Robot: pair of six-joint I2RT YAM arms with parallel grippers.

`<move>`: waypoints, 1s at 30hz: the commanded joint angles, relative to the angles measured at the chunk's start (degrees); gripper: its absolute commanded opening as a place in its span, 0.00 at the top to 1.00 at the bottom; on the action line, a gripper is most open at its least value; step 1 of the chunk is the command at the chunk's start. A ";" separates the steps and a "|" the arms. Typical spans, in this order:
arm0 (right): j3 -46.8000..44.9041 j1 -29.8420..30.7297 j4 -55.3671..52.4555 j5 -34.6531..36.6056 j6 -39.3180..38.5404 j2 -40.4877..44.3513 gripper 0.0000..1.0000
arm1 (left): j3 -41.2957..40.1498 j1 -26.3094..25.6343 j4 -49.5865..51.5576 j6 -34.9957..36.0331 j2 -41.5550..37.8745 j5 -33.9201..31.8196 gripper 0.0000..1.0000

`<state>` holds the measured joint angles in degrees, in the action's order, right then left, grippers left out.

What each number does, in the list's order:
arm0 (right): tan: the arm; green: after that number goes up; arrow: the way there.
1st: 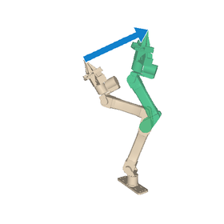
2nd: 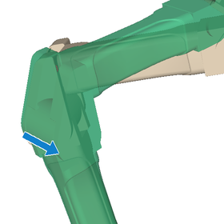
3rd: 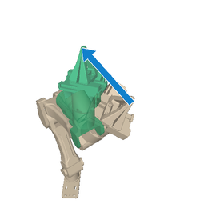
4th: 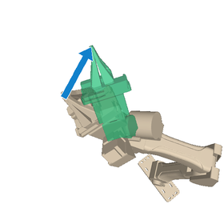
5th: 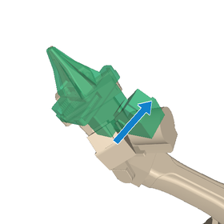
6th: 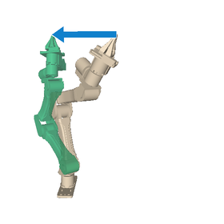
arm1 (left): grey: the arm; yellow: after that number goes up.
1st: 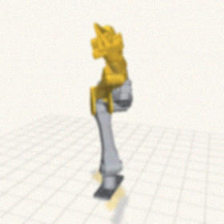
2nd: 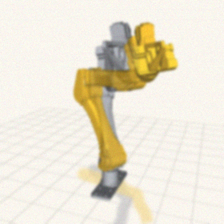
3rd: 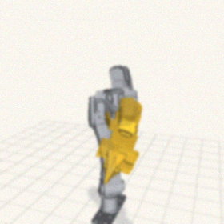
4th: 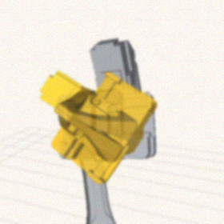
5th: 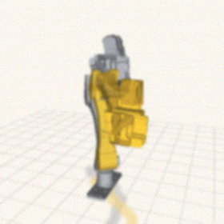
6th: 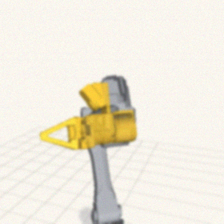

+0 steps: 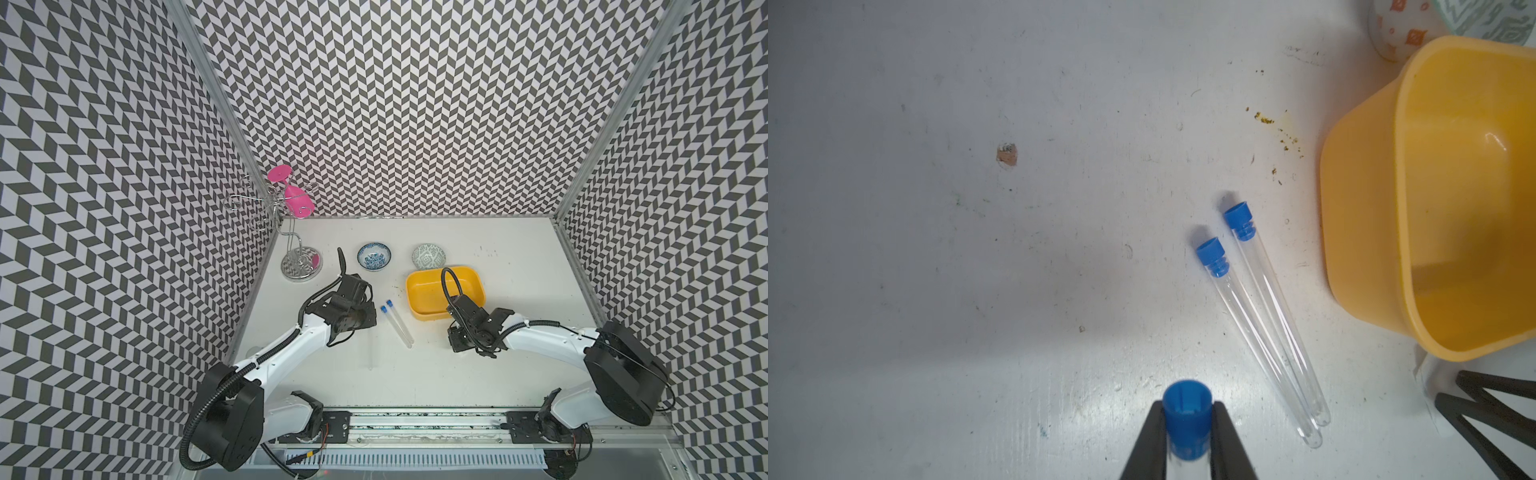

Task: Wipe the exteriors of test tubes
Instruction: Pick up the cleaning item at the center of the board.

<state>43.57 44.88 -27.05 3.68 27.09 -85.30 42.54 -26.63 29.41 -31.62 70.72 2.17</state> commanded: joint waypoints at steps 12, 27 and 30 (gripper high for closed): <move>-1.16 0.29 3.12 2.99 1.87 -1.68 0.55 | -0.51 0.49 0.91 0.67 -0.58 0.64 0.81; -3.75 0.29 6.09 3.31 2.06 -4.02 0.75 | -1.81 0.49 1.62 0.24 -1.77 1.01 0.82; -4.13 0.38 6.29 2.58 2.02 -4.09 0.84 | -2.03 0.52 1.62 0.03 -1.93 1.03 0.81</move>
<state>41.76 44.91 -19.94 8.49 28.45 -88.07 41.01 -26.46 30.13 -31.14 70.04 2.92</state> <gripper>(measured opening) 0.173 0.189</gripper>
